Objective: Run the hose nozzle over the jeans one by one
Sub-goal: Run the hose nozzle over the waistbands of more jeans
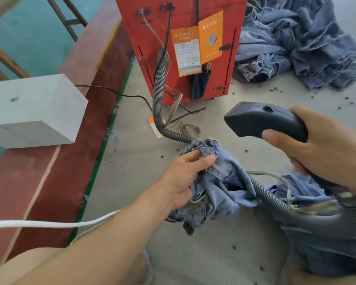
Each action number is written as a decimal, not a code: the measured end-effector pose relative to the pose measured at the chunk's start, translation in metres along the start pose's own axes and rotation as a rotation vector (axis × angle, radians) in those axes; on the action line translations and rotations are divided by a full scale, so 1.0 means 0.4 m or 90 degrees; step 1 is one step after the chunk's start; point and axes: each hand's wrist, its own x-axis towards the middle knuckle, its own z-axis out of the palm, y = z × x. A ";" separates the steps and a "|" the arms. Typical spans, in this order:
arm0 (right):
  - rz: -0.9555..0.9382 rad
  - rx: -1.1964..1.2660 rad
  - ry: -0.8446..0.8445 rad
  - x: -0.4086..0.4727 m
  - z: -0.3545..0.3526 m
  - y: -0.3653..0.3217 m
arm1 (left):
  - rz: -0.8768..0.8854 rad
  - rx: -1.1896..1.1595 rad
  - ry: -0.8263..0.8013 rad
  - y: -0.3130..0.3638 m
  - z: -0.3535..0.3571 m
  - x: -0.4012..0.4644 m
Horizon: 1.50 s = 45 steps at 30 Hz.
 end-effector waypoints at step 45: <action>-0.029 -0.342 0.021 -0.002 0.068 -0.003 | 0.122 0.038 0.066 -0.029 0.055 0.064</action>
